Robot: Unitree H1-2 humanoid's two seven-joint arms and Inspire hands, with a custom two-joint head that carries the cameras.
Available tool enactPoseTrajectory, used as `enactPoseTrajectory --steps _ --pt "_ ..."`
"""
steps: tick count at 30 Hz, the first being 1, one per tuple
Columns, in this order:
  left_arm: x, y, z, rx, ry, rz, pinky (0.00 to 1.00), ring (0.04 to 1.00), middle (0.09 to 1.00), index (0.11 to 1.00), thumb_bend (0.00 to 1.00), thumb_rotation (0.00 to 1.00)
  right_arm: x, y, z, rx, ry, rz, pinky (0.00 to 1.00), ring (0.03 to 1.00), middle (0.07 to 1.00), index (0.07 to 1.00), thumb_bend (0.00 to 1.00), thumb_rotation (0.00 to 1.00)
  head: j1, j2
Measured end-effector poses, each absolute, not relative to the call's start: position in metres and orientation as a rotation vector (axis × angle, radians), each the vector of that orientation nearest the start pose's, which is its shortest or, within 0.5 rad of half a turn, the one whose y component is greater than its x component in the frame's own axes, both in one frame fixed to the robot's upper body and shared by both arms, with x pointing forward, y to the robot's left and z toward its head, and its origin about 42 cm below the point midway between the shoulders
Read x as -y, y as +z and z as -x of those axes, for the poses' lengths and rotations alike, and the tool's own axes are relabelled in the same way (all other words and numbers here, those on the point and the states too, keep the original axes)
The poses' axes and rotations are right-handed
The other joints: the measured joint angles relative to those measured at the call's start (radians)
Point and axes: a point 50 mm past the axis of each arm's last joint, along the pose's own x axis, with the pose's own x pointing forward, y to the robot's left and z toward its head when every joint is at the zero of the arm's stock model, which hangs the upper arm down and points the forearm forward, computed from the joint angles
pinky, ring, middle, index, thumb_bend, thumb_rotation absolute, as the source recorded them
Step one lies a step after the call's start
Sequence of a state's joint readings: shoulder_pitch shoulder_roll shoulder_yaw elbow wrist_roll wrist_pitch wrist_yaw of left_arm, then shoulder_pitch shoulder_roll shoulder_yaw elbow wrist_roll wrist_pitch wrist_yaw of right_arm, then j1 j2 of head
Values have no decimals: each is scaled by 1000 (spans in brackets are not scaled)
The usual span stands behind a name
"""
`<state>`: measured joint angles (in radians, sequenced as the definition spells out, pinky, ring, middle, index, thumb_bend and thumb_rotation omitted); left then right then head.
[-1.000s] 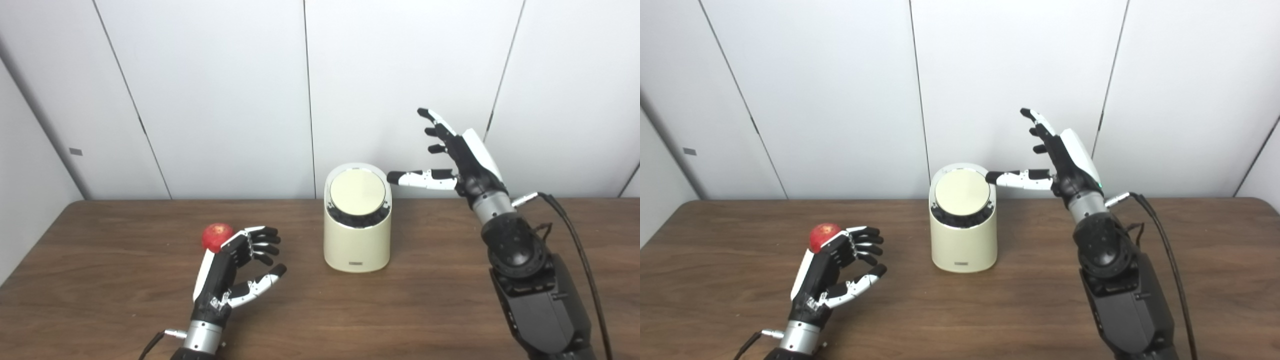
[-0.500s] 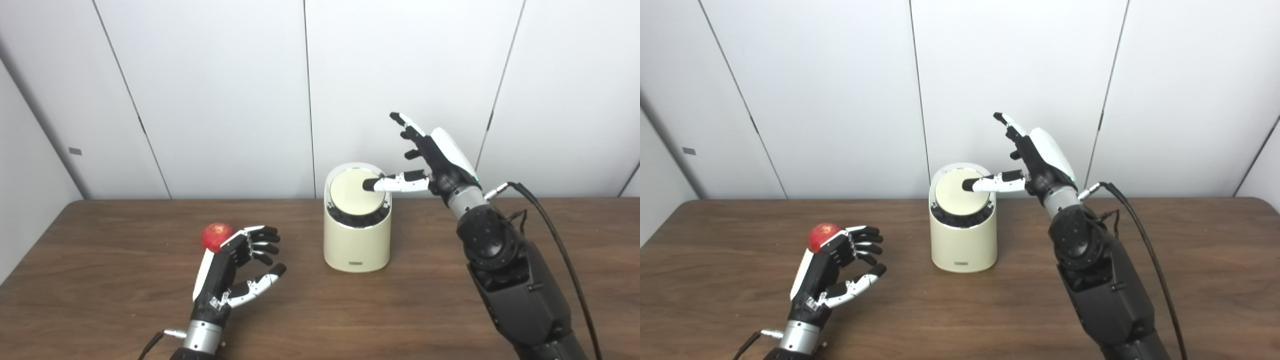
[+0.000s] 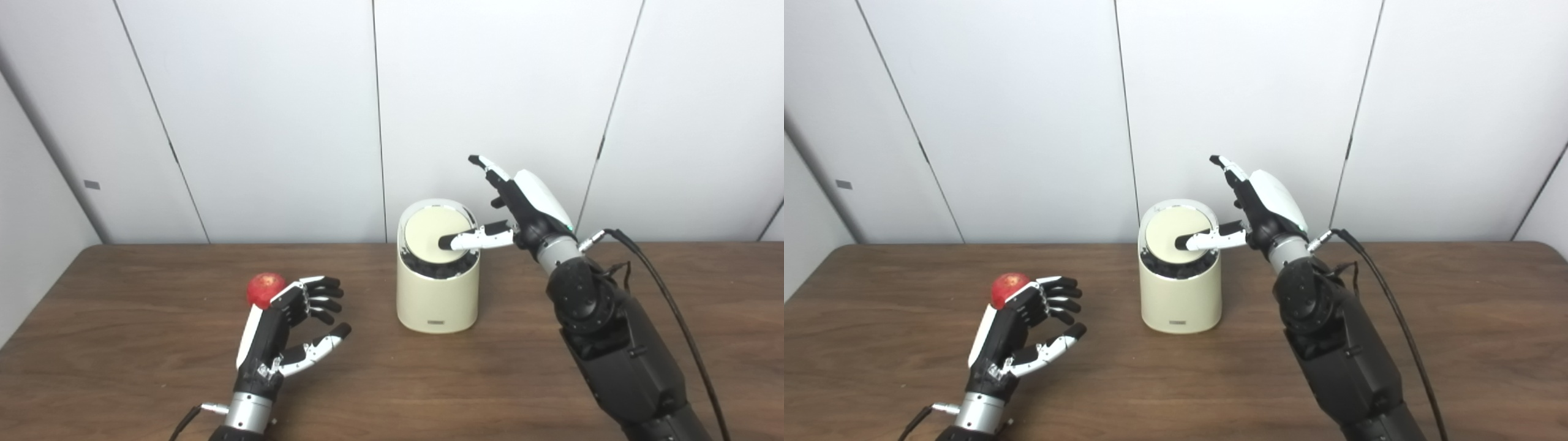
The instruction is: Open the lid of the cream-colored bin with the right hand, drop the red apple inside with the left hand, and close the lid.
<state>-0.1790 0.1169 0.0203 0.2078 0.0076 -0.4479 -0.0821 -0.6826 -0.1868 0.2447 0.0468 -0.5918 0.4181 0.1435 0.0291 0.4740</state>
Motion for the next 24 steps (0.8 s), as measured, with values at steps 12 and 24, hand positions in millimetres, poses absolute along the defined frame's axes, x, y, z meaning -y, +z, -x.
enactPoseTrajectory --steps 12,24 --pt "-239 124 -334 413 -116 -137 513 611 676 703 565 0 157 298 -456 231 110 869 711 892 948 943 868 332 0 8" --pt "-237 125 -333 415 -121 -146 506 609 676 702 554 0 147 290 -463 240 128 956 749 897 938 929 908 352 2 17"
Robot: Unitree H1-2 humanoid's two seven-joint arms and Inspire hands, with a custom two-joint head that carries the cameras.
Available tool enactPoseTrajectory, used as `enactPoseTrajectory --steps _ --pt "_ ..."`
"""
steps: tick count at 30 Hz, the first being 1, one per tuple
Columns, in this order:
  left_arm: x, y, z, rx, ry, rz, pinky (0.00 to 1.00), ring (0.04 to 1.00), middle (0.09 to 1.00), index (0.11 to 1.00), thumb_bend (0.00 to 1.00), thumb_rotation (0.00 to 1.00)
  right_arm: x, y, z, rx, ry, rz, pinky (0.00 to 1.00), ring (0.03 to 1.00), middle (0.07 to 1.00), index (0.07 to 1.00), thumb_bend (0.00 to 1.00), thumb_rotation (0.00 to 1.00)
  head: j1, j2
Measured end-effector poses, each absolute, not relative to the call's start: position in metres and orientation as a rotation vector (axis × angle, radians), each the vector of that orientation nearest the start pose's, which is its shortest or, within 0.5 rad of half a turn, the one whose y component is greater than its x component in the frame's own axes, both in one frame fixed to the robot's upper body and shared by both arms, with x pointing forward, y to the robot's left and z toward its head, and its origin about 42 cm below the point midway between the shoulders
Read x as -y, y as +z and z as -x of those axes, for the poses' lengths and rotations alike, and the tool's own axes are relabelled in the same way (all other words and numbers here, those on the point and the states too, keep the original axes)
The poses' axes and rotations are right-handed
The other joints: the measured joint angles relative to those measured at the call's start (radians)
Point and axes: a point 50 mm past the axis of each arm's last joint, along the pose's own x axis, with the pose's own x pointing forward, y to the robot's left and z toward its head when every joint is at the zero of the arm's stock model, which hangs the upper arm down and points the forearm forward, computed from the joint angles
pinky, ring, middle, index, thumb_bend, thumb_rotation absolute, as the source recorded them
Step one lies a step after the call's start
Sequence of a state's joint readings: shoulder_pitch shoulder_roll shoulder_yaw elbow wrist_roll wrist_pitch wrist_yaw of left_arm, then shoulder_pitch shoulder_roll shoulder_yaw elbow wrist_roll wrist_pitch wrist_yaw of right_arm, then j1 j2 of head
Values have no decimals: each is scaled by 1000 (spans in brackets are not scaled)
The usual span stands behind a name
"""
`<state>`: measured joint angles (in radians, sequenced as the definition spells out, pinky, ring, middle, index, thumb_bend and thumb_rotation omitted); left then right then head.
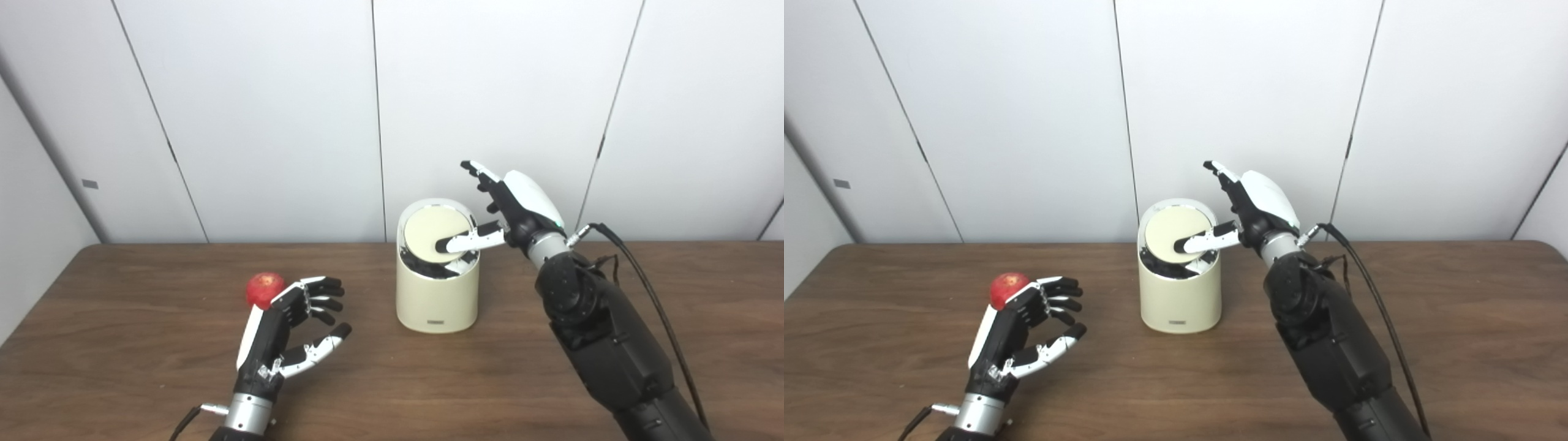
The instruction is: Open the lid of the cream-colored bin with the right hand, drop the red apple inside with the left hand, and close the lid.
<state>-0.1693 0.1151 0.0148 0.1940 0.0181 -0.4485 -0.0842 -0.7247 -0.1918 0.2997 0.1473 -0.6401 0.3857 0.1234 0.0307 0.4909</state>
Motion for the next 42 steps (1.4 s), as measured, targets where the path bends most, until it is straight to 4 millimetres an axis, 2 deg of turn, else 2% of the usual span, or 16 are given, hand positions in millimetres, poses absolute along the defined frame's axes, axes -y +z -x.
enactPoseTrajectory --steps 7,18,24,29,36,40,42 --pt "-236 125 -333 416 -123 -148 503 610 679 705 553 0 139 293 -463 264 137 999 668 876 959 927 928 334 11 8" --pt "-234 126 -331 421 -125 -146 522 609 672 703 562 0 133 295 -460 298 145 1086 743 887 960 931 905 297 17 20" --pt "-234 125 -330 420 -124 -146 525 609 671 704 563 0 120 309 -459 328 129 1271 744 875 960 931 863 238 17 25" --pt "-231 125 -329 421 -126 -139 520 610 674 703 563 0 107 324 -462 306 135 1375 682 843 937 907 869 176 18 29" --pt "-231 125 -329 423 -126 -137 515 607 673 703 558 0 115 320 -461 259 127 1317 701 858 931 906 859 235 8 29" --pt "-231 125 -329 422 -126 -137 507 601 669 701 566 0 127 313 -461 176 137 1142 669 862 915 883 863 260 5 21" --pt "-231 125 -329 422 -127 -137 505 603 669 701 560 0 132 310 -459 145 127 1043 691 867 913 885 823 294 3 21"
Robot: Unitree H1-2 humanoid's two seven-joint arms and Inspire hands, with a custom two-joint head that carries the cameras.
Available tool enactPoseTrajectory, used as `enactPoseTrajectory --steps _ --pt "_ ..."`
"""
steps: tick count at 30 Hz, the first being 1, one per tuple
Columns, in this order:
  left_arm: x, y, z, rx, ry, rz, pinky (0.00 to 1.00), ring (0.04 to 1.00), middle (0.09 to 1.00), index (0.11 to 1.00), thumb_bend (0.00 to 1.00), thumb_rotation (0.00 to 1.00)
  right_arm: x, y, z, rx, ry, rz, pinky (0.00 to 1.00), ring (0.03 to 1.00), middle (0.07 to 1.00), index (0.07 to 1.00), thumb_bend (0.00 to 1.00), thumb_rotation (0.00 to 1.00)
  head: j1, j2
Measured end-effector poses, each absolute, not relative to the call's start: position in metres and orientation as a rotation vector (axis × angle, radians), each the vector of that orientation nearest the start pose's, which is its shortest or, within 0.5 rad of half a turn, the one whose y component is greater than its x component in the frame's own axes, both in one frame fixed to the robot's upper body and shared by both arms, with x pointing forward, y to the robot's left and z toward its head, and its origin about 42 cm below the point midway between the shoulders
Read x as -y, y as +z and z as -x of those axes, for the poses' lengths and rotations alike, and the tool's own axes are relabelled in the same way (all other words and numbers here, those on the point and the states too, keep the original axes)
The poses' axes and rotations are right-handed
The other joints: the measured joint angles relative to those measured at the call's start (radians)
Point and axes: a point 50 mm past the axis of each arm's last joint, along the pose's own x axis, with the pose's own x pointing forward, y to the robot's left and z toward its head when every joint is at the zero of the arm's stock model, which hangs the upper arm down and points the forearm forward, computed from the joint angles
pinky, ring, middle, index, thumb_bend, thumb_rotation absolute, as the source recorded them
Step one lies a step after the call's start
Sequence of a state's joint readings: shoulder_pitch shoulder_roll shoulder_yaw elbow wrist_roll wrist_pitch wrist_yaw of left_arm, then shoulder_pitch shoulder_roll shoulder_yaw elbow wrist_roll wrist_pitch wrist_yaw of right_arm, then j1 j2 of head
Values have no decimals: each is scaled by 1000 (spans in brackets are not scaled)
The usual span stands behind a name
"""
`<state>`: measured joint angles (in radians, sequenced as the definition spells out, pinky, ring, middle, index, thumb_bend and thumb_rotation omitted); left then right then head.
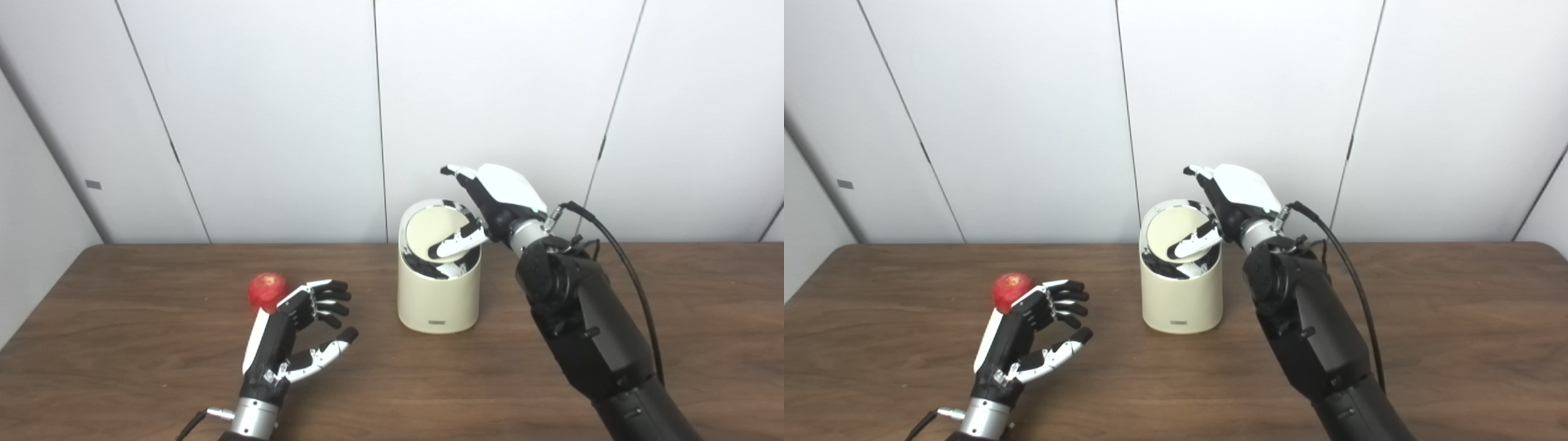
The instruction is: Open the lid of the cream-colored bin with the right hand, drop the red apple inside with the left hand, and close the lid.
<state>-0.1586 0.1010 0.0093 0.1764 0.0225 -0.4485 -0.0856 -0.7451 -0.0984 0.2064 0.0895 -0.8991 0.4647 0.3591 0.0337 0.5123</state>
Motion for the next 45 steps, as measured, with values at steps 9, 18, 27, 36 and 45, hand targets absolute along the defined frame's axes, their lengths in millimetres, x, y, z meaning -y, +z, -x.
enactPoseTrajectory --steps 9,18,27,36,45 --pt "-230 126 -329 423 -131 -137 504 606 675 704 551 0 168 307 -427 175 90 581 664 839 896 902 758 318 2 -2" --pt "-230 126 -330 423 -133 -141 505 604 672 703 563 0 206 236 -384 138 45 322 717 835 883 858 786 307 0 -3" --pt "-230 126 -330 423 -131 -140 510 602 671 701 561 0 235 204 -358 254 66 340 686 795 879 872 843 288 9 2" --pt "-230 126 -330 423 -130 -139 508 603 673 704 564 0 240 179 -348 233 90 318 719 802 880 863 847 229 9 2" --pt "-231 126 -331 424 -121 -144 492 594 664 693 566 0 238 174 -345 221 104 327 703 799 882 859 812 162 61 0"
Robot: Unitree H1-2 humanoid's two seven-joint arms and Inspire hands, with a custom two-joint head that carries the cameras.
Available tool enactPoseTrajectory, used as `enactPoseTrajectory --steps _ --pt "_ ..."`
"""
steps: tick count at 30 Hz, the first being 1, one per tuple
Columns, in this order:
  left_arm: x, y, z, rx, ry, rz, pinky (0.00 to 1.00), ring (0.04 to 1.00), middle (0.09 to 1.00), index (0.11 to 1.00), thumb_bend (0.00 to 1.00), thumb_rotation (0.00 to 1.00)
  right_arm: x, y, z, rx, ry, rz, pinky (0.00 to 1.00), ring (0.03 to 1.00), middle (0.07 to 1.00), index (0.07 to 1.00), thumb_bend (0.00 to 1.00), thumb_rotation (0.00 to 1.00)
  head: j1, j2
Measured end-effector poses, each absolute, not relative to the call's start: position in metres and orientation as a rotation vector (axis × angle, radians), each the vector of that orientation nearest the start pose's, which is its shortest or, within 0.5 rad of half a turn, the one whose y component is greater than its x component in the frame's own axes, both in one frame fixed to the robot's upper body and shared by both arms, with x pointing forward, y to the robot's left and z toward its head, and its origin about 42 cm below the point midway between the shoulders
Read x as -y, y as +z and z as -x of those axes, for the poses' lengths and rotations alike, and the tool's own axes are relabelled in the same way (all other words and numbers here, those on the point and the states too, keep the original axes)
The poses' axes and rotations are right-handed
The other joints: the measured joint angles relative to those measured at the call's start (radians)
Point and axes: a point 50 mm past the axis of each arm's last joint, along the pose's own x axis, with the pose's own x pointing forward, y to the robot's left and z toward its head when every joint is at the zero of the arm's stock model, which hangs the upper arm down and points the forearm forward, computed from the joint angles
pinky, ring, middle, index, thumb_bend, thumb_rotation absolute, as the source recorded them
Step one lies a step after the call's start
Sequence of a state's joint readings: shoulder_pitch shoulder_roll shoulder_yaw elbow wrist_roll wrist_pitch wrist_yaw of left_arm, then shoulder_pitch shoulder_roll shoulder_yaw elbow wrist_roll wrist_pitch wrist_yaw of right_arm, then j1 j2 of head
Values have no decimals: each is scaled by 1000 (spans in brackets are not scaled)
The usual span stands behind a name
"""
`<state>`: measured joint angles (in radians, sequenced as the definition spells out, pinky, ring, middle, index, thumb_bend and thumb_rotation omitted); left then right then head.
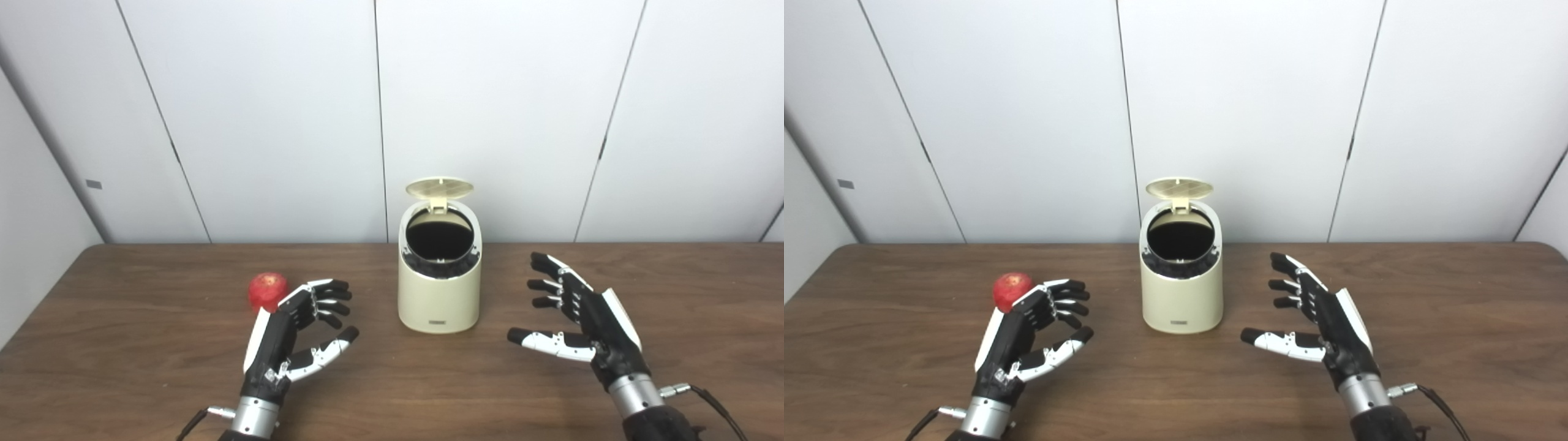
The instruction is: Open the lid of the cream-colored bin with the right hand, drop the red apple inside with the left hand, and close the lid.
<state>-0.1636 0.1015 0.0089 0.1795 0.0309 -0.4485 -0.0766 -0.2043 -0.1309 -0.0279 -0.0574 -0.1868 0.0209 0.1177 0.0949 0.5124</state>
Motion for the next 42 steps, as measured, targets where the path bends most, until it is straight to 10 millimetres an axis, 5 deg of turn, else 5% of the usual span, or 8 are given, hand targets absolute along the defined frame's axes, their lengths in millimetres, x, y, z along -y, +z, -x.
enactPoseTrajectory --steps 6,14,17,19,23,29,35,42 --pt "-236 134 -325 453 -31 -236 478 587 651 689 614 5 244 173 -343 216 116 347 724 816 894 860 783 114 90 -11" --pt "-270 167 -311 458 242 -554 539 711 770 811 798 224 257 163 -342 190 116 363 727 827 901 865 799 128 144 -20" --pt "-284 176 -319 439 288 -595 517 748 805 848 807 215 255 164 -342 195 122 375 719 815 896 868 801 142 146 -23" --pt "-290 182 -325 423 301 -616 667 799 833 872 802 225 254 163 -342 195 124 381 729 810 890 864 800 134 146 -20" --pt "-302 197 -338 414 321 -653 775 840 845 881 822 224 253 166 -341 200 124 380 737 816 892 862 794 104 141 -18" --pt "-309 222 -359 434 344 -695 650 812 835 889 860 237 253 167 -341 190 121 365 727 823 900 860 776 59 141 -15" --pt "-313 210 -371 285 294 -779 749 876 884 922 896 303 252 175 -340 198 117 366 688 801 895 876 782 104 129 -8" --pt "-321 202 -382 151 223 -857 662 808 833 886 982 366 252 175 -340 185 116 369 670 798 903 881 782 93 124 -3"
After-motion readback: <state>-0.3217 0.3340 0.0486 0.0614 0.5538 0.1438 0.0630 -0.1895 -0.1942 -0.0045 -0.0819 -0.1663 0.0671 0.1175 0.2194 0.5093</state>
